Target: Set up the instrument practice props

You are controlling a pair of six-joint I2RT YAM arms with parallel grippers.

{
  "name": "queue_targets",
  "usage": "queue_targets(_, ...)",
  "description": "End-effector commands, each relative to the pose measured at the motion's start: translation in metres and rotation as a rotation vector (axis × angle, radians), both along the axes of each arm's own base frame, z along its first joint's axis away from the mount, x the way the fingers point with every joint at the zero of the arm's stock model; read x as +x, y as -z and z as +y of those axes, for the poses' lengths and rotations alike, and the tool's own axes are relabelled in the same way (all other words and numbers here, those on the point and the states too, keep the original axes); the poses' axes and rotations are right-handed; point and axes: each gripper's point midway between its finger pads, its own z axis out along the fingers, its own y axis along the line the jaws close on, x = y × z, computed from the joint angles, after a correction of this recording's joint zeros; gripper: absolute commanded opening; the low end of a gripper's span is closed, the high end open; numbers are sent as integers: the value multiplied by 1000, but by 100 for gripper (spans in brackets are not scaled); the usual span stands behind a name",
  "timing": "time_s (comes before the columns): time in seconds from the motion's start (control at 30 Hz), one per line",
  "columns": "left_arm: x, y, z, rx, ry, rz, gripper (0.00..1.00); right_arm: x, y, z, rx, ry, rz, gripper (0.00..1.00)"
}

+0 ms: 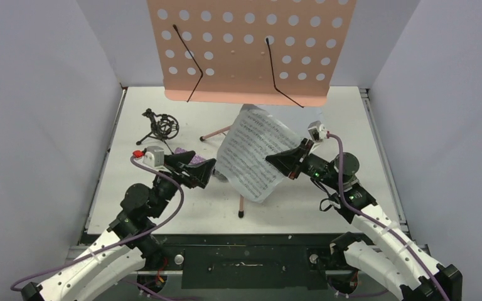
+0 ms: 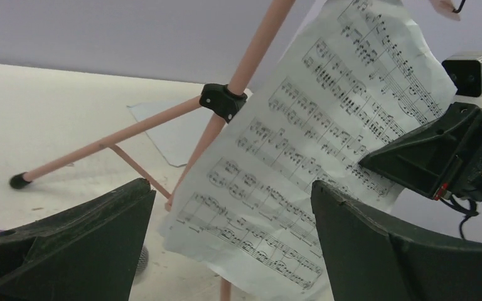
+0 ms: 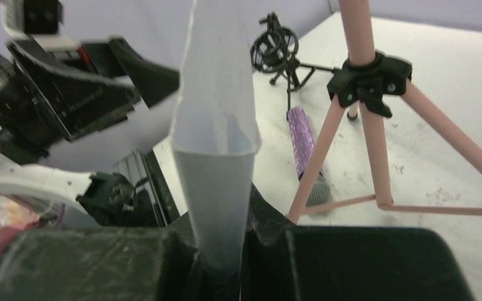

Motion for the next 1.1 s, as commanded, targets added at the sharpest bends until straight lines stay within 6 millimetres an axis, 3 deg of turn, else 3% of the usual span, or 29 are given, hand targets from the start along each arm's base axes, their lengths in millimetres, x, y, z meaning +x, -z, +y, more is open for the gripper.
queue_targets(0.0,-2,15,5,345,11,10,96,-21,24,4,-155,-129,-38,5)
queue_targets(0.2,-34,19,-33,525,340,2,96,-47,15,14,-160,-294,-107,5)
queue_targets(0.43,-69,14,-66,423,665,-38,100,-70,-1,21,-128,-429,-153,5)
queue_targets(0.67,-91,-19,-75,229,813,-168,80,-76,-19,25,-86,-450,-190,5)
queue_targets(0.73,-94,-21,-76,206,835,-171,68,-77,-21,27,-81,-457,-193,5)
queue_targets(0.83,-93,-18,-80,201,854,-150,31,-74,-23,30,-77,-452,-194,7)
queue_targets(0.93,-91,-18,-81,200,853,-146,6,-67,-21,33,-87,-436,-177,19)
queue_targets(0.97,-90,-19,-81,197,843,-151,0,-65,-20,34,-90,-430,-171,20)
queue_targets(1.0,-88,-20,-80,192,824,-159,0,-60,-17,34,-95,-406,-155,25)
queue_targets(1.07,-82,-24,-76,169,770,-174,0,-50,-14,33,-102,-351,-138,44)
